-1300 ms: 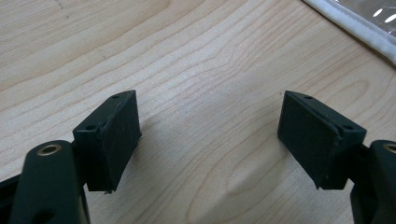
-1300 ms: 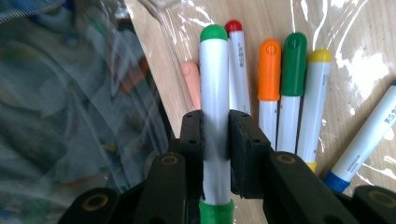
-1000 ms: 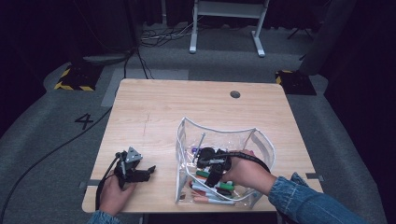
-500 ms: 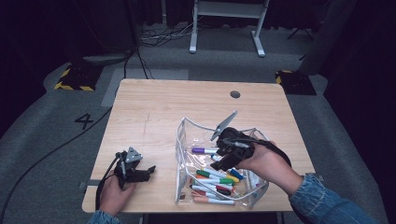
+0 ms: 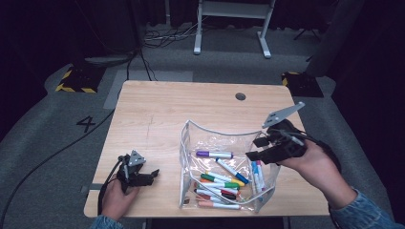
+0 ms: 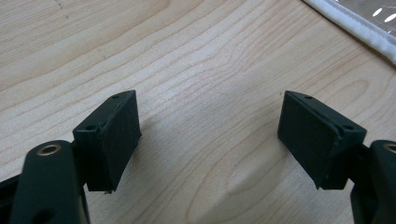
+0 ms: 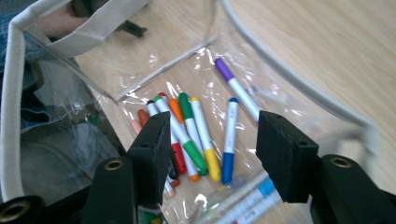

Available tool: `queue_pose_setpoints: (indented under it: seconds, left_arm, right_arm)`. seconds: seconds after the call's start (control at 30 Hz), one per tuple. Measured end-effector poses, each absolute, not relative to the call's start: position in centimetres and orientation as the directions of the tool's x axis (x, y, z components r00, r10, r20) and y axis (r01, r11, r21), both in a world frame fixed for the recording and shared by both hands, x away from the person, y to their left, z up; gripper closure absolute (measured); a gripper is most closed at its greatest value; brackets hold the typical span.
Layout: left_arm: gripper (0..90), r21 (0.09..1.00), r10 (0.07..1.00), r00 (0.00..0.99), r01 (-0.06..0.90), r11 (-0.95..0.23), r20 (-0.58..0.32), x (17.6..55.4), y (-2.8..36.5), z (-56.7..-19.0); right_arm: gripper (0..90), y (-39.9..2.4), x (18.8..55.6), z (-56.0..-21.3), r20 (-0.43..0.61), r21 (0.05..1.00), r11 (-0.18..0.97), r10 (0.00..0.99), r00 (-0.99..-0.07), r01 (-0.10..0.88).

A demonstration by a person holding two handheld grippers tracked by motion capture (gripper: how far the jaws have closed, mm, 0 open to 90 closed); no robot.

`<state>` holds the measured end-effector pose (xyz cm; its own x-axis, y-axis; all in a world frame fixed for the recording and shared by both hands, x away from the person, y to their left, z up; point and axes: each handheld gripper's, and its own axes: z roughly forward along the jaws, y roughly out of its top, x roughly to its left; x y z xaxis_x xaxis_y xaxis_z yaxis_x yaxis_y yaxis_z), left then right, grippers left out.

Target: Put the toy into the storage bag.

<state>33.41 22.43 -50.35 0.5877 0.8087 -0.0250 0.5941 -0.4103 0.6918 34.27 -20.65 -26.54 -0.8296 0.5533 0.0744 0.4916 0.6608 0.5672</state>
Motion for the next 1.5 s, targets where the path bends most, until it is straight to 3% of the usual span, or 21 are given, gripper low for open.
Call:
queue_pose_setpoints:
  seconds: [0.4, 0.7, 0.93, 1.07, 1.2, 1.5]
  left_arm:
    - [21.3, 0.691, 0.816, 0.578, 0.601, -0.402, -0.028, 33.4, 22.3, -50.4]
    - [21.2, 0.691, 0.816, 0.577, 0.601, -0.401, -0.028, 33.5, 22.3, -50.4]
    - [21.3, 0.691, 0.817, 0.577, 0.601, -0.401, -0.027, 33.5, 22.3, -50.4]
    - [21.2, 0.691, 0.817, 0.577, 0.601, -0.402, -0.026, 33.5, 22.3, -50.3]
    - [21.3, 0.691, 0.817, 0.577, 0.601, -0.402, -0.026, 33.5, 22.3, -50.3]
    - [21.3, 0.691, 0.816, 0.577, 0.6, -0.403, -0.025, 33.5, 22.3, -50.3]
  right_arm:
    - [44.1, -28.6, 34.7, -26.8, 0.125, 0.606, 0.527, 0.677, -0.725, 0.596]
    - [37.8, -32.7, 35.4, -30.1, 0.124, 0.608, 0.463, 0.748, -0.652, 0.646]
    - [38.1, -33.1, 36.7, -35.7, 0.155, 0.58, 0.441, 0.765, -0.625, 0.684]
    - [48.2, -32.1, 37.0, -38.7, 0.145, 0.541, 0.466, 0.768, -0.624, 0.7]
    - [51.7, -30.9, 37.4, -41.4, 0.154, 0.515, 0.467, 0.775, -0.613, 0.719]
    - [48.5, -29.2, 38.1, -45.3, 0.191, 0.497, 0.453, 0.775, -0.603, 0.74]
